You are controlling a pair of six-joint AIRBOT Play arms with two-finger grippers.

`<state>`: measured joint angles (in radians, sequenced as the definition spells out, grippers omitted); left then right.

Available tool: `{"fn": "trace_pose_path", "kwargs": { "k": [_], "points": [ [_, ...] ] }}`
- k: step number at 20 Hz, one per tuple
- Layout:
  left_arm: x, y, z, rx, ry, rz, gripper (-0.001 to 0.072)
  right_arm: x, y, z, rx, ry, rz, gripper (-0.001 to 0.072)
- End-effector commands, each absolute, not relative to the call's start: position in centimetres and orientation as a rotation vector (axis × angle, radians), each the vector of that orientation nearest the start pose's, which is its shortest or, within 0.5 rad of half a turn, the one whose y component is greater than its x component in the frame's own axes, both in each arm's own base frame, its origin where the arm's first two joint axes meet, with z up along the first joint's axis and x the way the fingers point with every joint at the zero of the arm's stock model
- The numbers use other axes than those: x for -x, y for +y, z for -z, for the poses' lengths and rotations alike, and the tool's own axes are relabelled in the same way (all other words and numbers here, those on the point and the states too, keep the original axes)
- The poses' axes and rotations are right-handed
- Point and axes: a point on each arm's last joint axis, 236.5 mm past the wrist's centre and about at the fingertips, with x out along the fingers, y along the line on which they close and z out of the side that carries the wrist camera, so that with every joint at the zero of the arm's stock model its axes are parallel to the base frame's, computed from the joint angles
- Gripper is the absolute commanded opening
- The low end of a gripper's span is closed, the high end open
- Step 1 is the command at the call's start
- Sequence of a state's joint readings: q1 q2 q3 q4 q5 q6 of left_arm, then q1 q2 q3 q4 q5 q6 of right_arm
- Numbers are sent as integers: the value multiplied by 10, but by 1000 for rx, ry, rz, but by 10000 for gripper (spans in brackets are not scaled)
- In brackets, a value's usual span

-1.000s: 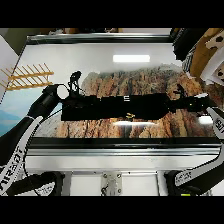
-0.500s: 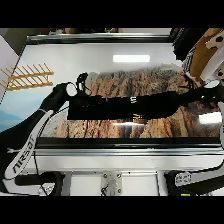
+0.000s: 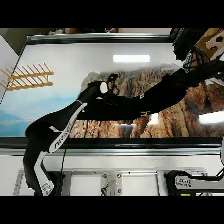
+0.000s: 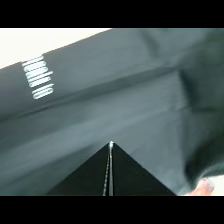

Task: Fold the clothes and pants, and hang the long-sleeved shirts on hangers.

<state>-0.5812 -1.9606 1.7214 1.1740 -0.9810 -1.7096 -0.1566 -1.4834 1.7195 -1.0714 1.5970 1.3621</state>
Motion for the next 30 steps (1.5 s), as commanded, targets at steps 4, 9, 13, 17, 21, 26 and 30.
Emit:
{"fn": "trace_pose_path", "kwargs": {
  "k": [4,9,13,17,21,26,30],
  "points": [
    [-406,-423,102,70,1366,656,8,-410,110,-162,-127,1197,-520,16],
    [-403,-433,103,90,1364,673,7,-404,133,-163,-101,1204,-564,16],
    [-427,-408,85,121,1339,633,7,-399,149,-163,-102,1213,-581,16],
    [-490,-337,28,234,1223,533,7,-397,183,-165,-105,1194,-615,16],
    [-534,-236,-32,307,1122,421,8,-402,239,-162,-143,1154,-652,16],
    [-548,-117,-101,363,1008,288,8,-400,335,-116,-178,1180,-718,16],
    [-540,-50,-146,397,927,198,8,-396,423,-49,-212,1186,-749,17]
  ]
}}
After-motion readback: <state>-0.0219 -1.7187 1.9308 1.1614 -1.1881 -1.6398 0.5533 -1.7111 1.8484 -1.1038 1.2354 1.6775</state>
